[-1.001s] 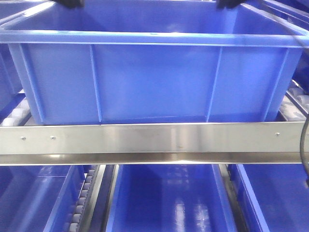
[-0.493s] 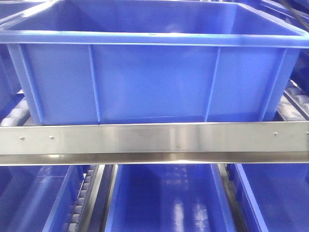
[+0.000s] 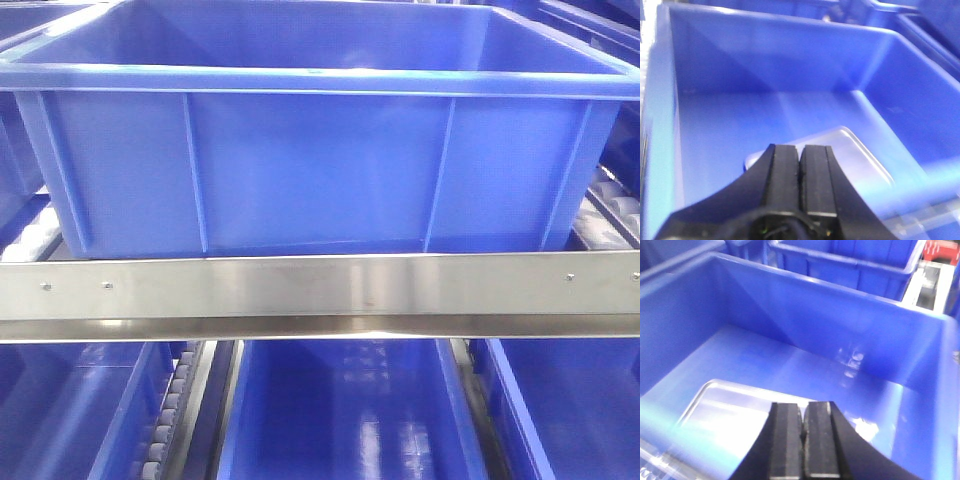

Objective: Grab silver tray and place in blue box

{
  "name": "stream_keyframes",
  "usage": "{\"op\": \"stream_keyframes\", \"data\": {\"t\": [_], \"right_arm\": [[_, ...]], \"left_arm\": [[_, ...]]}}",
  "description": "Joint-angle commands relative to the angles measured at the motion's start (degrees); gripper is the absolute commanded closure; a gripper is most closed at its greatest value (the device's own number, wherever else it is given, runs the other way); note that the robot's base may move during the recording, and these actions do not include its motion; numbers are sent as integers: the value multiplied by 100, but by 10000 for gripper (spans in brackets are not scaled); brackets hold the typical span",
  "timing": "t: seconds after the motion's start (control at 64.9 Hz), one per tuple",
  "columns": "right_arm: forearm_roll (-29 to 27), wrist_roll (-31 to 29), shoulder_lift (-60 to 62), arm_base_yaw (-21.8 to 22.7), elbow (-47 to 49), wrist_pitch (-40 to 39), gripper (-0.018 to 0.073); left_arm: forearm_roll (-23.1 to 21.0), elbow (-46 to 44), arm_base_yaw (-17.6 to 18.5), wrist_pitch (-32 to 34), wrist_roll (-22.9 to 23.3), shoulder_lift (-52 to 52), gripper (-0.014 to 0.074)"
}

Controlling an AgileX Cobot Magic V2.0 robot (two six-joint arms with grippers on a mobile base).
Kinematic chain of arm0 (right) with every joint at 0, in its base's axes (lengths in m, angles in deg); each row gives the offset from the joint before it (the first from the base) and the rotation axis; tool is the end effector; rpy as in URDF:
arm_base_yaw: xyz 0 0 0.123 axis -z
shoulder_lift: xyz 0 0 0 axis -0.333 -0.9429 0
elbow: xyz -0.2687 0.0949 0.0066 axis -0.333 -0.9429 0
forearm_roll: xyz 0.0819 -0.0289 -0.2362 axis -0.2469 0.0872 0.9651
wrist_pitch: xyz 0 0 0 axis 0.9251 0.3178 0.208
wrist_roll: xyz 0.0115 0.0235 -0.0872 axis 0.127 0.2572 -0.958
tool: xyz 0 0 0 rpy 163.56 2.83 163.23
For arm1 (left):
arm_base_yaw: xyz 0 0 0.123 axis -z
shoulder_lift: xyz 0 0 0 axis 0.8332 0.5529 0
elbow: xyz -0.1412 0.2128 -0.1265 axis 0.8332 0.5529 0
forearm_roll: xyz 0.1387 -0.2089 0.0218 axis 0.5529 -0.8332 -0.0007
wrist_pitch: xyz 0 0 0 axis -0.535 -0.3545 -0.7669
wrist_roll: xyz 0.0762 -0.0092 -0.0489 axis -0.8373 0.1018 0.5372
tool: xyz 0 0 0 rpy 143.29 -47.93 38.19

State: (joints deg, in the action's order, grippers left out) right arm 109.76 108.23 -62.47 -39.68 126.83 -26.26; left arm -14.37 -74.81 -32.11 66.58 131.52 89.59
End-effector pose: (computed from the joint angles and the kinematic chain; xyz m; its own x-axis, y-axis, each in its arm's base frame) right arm 0.1990 0.0807 0.3428 -0.1076 -0.0822 -0.9908 -0.4209 0.9066 -0.0295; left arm 0.1873 -0.0945 0.3238 -0.1929 -0.1014 -0.9760 0.4736 0.8615 -0.1832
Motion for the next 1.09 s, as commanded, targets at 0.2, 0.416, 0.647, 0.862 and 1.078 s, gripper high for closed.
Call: {"op": "stream_keyframes", "data": {"t": [0.2, 0.416, 0.647, 0.862, 1.078], "right_arm": [[69, -41, 2081, 22, -1129, 17, 510], [69, -41, 3410, 22, -1840, 426, 510], [69, -41, 3671, 22, -1891, 438, 510], [69, -41, 3671, 22, -1891, 438, 510], [69, -41, 3671, 22, -1895, 439, 510]], "left_arm": [[-5, 1179, -19, 268, 7, -2130, 700], [-5, 1866, -19, 391, 7, -3401, 700], [-5, 1942, -19, 437, 7, -3580, 700], [-5, 1942, -19, 437, 7, -3580, 700], [-5, 1942, -19, 437, 7, -3580, 700]]}}
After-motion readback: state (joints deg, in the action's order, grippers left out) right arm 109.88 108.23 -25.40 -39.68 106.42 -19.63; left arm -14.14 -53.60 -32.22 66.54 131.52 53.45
